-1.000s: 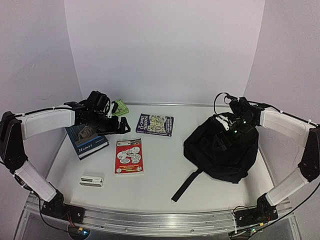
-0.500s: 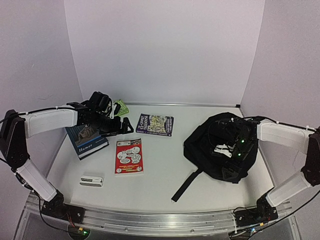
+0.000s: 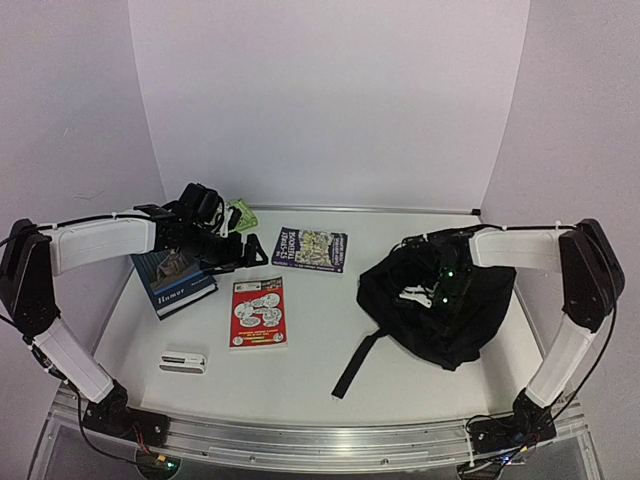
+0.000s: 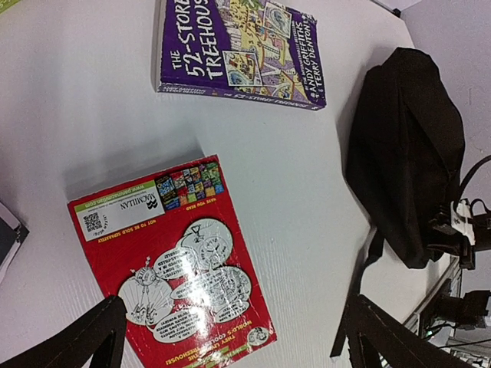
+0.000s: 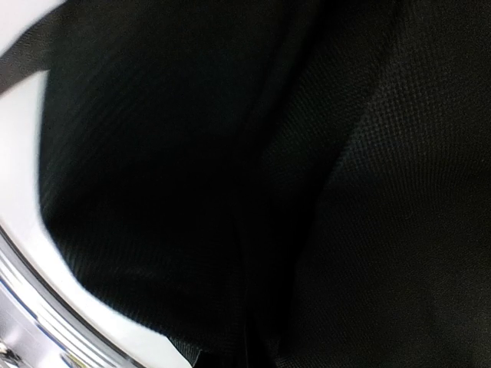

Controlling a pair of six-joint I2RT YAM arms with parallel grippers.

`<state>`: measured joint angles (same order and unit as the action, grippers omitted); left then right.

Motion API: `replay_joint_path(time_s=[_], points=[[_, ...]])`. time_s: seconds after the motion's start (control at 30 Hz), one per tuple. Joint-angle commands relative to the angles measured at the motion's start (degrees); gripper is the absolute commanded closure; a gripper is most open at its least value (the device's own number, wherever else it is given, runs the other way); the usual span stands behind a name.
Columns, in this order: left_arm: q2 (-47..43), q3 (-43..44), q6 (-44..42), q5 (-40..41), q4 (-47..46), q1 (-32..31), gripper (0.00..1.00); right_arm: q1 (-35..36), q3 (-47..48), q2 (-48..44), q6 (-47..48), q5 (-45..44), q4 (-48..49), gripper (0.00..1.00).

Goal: Pack the student bag
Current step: Adjust the student bag at the center of the board.

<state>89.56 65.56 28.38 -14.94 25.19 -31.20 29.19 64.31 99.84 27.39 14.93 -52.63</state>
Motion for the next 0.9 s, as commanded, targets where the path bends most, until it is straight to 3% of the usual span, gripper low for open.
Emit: replay_joint_path(time_s=[0.0,0.1,0.17,0.23,0.27,0.33,0.4,0.6,0.87], points=[[-0.9,0.4,1.33,-2.0,-3.21,0.08,0.0,0.45,12.44,4.46,-8.49,10.06,2.82,1.0],[-0.22,0.65,1.77,-2.7,-3.64,0.0,0.0,0.39,18.71,7.24,-12.69,12.57,2.89,1.0],[0.04,1.02,1.97,-2.99,-3.91,-0.04,0.0,0.39,21.41,7.91,-14.44,14.72,2.8,0.89],[0.43,1.37,2.24,-3.62,-4.64,-0.34,0.0,0.32,23.26,7.54,-14.75,17.69,1.37,0.58],[0.7,1.56,2.35,-4.13,-5.47,-0.68,0.0,-0.21,24.57,6.94,-14.73,17.76,0.7,0.36],[1.92,2.07,2.55,-5.12,-7.35,-2.33,0.0,-3.81,26.73,5.08,-14.95,17.88,0.19,0.14],[4.53,3.55,2.28,-4.67,-8.57,-5.6,0.0,-10.14,29.91,4.17,-15.49,16.96,0.2,0.02],[16.46,13.71,2.69,-4.51,-9.85,-12.82,0.0,-20.78,39.12,11.22,-9.81,-4.39,0.3,0.02],[30.62,27.34,7.64,-6.18,-16.78,-18.4,0.0,-32.58,52.92,26.54,-11.02,-8.61,0.34,0.02]])
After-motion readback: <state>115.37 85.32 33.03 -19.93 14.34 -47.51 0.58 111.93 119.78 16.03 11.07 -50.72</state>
